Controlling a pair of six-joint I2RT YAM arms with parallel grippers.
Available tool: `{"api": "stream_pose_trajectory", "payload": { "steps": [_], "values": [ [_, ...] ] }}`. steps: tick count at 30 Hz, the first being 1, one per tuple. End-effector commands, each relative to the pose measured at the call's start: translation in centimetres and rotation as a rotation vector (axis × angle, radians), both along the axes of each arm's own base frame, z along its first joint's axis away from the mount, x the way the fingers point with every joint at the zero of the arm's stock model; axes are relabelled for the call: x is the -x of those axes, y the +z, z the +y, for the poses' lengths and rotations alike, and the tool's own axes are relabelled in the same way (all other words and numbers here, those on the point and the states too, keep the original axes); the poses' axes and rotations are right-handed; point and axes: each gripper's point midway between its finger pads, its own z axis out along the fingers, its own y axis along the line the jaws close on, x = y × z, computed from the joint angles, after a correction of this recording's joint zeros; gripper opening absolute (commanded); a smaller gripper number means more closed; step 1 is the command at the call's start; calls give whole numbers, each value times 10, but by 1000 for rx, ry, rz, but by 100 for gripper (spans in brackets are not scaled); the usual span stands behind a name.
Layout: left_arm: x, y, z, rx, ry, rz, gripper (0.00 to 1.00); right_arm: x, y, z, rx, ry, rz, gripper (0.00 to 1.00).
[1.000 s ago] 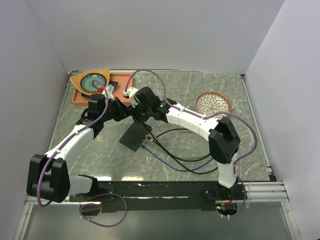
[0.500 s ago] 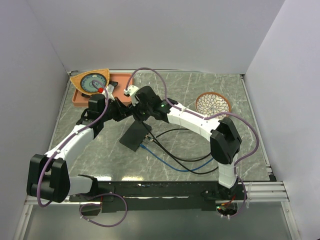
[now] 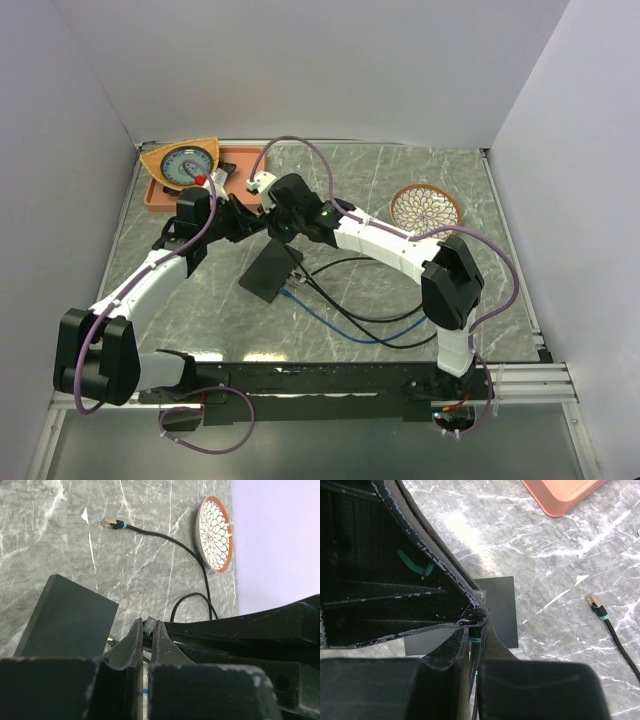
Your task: Insert the plug into the switch port
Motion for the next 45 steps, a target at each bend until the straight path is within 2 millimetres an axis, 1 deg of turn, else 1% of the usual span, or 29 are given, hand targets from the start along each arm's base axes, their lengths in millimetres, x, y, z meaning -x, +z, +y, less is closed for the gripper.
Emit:
{"api": "stream_pose_trajectory", "payload": {
  "steps": [1, 2, 5, 6, 8, 9, 11, 12, 13, 14, 15, 17, 18, 20, 21, 22, 23, 24, 26, 27, 30, 32, 38, 39, 40, 42, 43, 44, 45],
  "values": [
    [-1, 15, 2, 13, 15, -42, 1, -12, 29, -7, -30, -53, -89, 0],
    [-2, 15, 3, 8, 22, -44, 1, -12, 29, -7, -28, -49, -91, 0],
    [-4, 15, 6, 1, 38, -44, 9, -10, 25, -10, -10, -40, -91, 0],
    [-5, 15, 8, 0, 43, -45, 22, -9, 23, -12, -2, -37, -90, 0],
    [-7, 16, 9, -1, 51, -51, 37, -8, 23, -14, 1, -34, -91, 0],
    [-9, 16, 11, -5, 55, -54, 44, -6, 18, -17, 12, -30, -86, 0],
    [-11, 16, 11, -7, 56, -54, 47, -4, 17, -18, 10, -21, -85, 0],
    [-14, 15, 13, -11, 58, -52, 52, -2, 11, -21, 20, -20, -77, 0],
    [-15, 15, 13, -13, 59, -52, 54, -3, 11, -26, 21, -28, -77, 0],
    [-16, 14, 14, -14, 62, -50, 55, 0, 9, -26, 16, -13, -63, 0],
    [-17, 14, 16, -18, 66, -52, 58, 2, 2, -29, 24, -7, -46, 0],
    [-19, 14, 18, -20, 68, -53, 59, 1, -1, -37, 29, -13, -45, 0],
    [-21, 11, 20, -26, 71, -45, 60, 3, -9, -42, 44, -14, -34, 0],
    [-22, 10, 21, -30, 70, -46, 60, 3, -13, -51, 57, -22, -32, 0],
    [-23, 8, 23, -37, 72, -44, 60, 5, -21, -58, 75, -28, -20, 0],
    [-23, 7, 24, -41, 71, -42, 61, 6, -21, -61, 74, -28, -18, 0],
    [-24, 5, 24, -45, 73, -38, 61, 5, -24, -66, 79, -36, -10, 0],
    [-25, 2, 25, -53, 73, -34, 61, 7, -33, -74, 94, -40, 6, 0],
    [-25, -1, 26, -58, 72, -27, 61, 10, -39, -81, 100, -47, 22, 0],
    [-26, -3, 27, -62, 72, -24, 61, 11, -48, -90, 118, -62, 42, 0],
    [-27, -9, 28, -70, 68, -13, 61, 15, -66, -104, 158, -75, 78, 0],
    [-27, -13, 28, -76, 65, -7, 61, 19, -74, -109, 181, -69, 100, 0],
    [-31, -33, 28, -105, 48, 26, 61, 38, -103, -112, 249, 31, 186, 0],
    [-32, -41, 28, -113, 46, 44, 60, 42, -104, -110, 251, 51, 202, 0],
    [-32, -45, 29, -119, 46, 52, 60, 43, -110, -110, 262, 62, 220, 0],
    [-34, -58, 31, -141, 50, 72, 60, 44, -114, -109, 276, 81, 234, 0],
    [-35, -63, 33, -154, 56, 81, 60, 49, -120, -109, 290, 98, 262, 0],
    [-36, -68, 34, -167, 55, 84, 60, 50, -122, -108, 291, 108, 273, 0],
    [-36, -78, 34, -174, 53, 107, 60, 49, -121, -105, 285, 119, 276, 0]
  ]
}}
